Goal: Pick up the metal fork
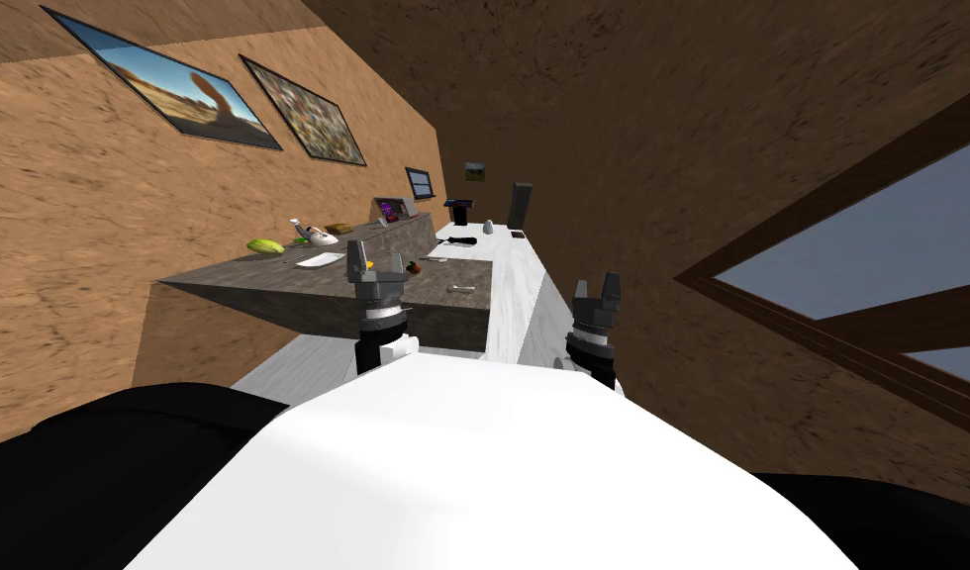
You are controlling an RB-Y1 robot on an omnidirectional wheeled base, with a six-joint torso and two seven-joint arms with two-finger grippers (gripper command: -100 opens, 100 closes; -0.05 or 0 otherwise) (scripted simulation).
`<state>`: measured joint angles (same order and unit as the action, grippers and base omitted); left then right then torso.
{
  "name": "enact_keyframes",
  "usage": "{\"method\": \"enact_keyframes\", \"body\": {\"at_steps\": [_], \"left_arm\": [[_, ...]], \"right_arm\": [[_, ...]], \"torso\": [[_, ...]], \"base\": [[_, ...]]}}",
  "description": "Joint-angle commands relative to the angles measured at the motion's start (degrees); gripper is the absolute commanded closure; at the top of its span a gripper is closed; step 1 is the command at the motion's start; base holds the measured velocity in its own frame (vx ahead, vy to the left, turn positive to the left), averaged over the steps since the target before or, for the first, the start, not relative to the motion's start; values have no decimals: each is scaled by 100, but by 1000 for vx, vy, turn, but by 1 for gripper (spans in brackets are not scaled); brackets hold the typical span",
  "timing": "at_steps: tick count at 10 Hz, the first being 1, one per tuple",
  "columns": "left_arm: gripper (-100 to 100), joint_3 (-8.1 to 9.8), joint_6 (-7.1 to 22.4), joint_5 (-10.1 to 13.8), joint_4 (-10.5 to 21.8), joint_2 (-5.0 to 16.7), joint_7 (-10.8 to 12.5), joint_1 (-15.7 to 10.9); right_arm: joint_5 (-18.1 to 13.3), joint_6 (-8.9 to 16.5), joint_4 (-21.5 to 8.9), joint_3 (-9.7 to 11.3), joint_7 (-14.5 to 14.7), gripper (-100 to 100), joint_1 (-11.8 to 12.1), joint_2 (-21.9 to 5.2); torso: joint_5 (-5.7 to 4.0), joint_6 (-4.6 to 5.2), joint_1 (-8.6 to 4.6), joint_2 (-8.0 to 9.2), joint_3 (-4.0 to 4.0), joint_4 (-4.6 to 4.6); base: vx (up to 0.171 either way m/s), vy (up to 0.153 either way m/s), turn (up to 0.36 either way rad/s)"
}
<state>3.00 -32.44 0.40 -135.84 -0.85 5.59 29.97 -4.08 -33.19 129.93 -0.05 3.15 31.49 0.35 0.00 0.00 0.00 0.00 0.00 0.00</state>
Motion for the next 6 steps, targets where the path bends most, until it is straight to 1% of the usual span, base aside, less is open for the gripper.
{"method": "enact_keyframes", "body": {"at_steps": [1, 2, 4, 5, 6], "left_arm": [[-100, 7, 120, -13, 52, 183, 3, -49], [-100, 15, 242, -27, 103, 315, 5, -101], [-100, 41, 593, -70, 249, 568, 8, -256], [-100, 41, 601, -70, 249, 568, 8, -256], [-100, 61, 787, -99, 342, 677, 9, -358]], "right_arm": [[0, 0, 0, 0, 0, 0, 0, 0], [0, 0, 0, 0, 0, 0, 0, 0], [0, 0, 0, 0, 0, 0, 0, 0], [0, 0, 0, 0, 0, 0, 0, 0], [0, 0, 0, 0, 0, 0, 0, 0]], "torso": [[0, 0, 0, 0, 0, 0], [0, 0, 1, 1, 0, 0], [1, 1, 4, 3, 1, 1], [1, 0, 4, 5, 3, 1], [1, 0, 3, 5, 3, 1]], "base": [[-3, 1, -15], [-7, 4, -30], [-15, 6, -32], [-14, 5, -11], [-16, 3, -27]]}}
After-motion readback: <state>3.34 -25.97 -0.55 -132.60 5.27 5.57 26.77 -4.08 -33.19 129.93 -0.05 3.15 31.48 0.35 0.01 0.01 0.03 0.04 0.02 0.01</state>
